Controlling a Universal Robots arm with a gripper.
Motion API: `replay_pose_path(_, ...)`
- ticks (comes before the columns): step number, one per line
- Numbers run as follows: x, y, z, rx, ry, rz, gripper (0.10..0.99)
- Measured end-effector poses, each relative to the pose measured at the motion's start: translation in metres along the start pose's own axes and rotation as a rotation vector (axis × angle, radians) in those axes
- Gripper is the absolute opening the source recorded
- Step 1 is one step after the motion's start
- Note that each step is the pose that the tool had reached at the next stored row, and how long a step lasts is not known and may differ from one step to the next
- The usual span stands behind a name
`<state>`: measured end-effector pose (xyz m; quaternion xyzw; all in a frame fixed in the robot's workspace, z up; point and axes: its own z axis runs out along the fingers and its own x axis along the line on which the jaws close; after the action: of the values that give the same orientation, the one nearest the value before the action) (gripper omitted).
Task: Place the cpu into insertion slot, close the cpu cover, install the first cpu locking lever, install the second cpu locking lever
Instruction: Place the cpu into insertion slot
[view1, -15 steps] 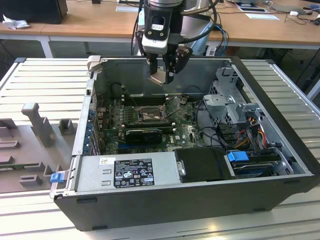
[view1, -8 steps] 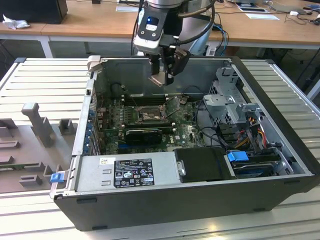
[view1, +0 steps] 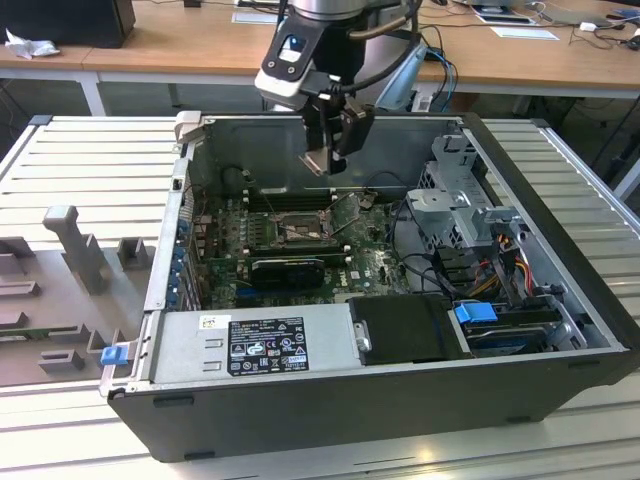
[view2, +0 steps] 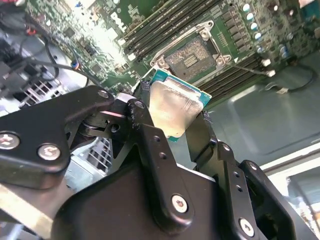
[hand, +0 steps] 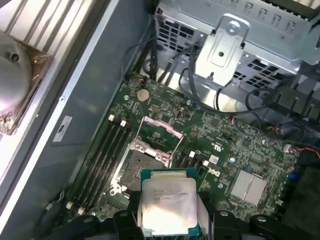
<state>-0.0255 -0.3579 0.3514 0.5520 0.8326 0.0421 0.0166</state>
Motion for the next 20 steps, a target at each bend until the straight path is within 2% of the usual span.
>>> replay_pose_path(3,0.0000,-0.0001,0.0007,-0.001,-0.0047,0.053,0.529)
replay_pose_path(6,0.0000,-0.0002,0.0023,-0.003,-0.0132,0.148,0.529)
replay_pose_path(11,-0.0001,-0.0005,0.0053,-0.005,-0.0234,0.264,0.529)
replay_pose_path(14,-0.0001,-0.0007,0.0080,-0.007,-0.0325,0.366,0.529)
replay_pose_path(17,0.0004,-0.0009,0.0116,-0.007,-0.0363,0.410,0.529)
replay_pose_path(20,0.0015,-0.0008,0.0175,-0.006,-0.0361,0.410,0.529)
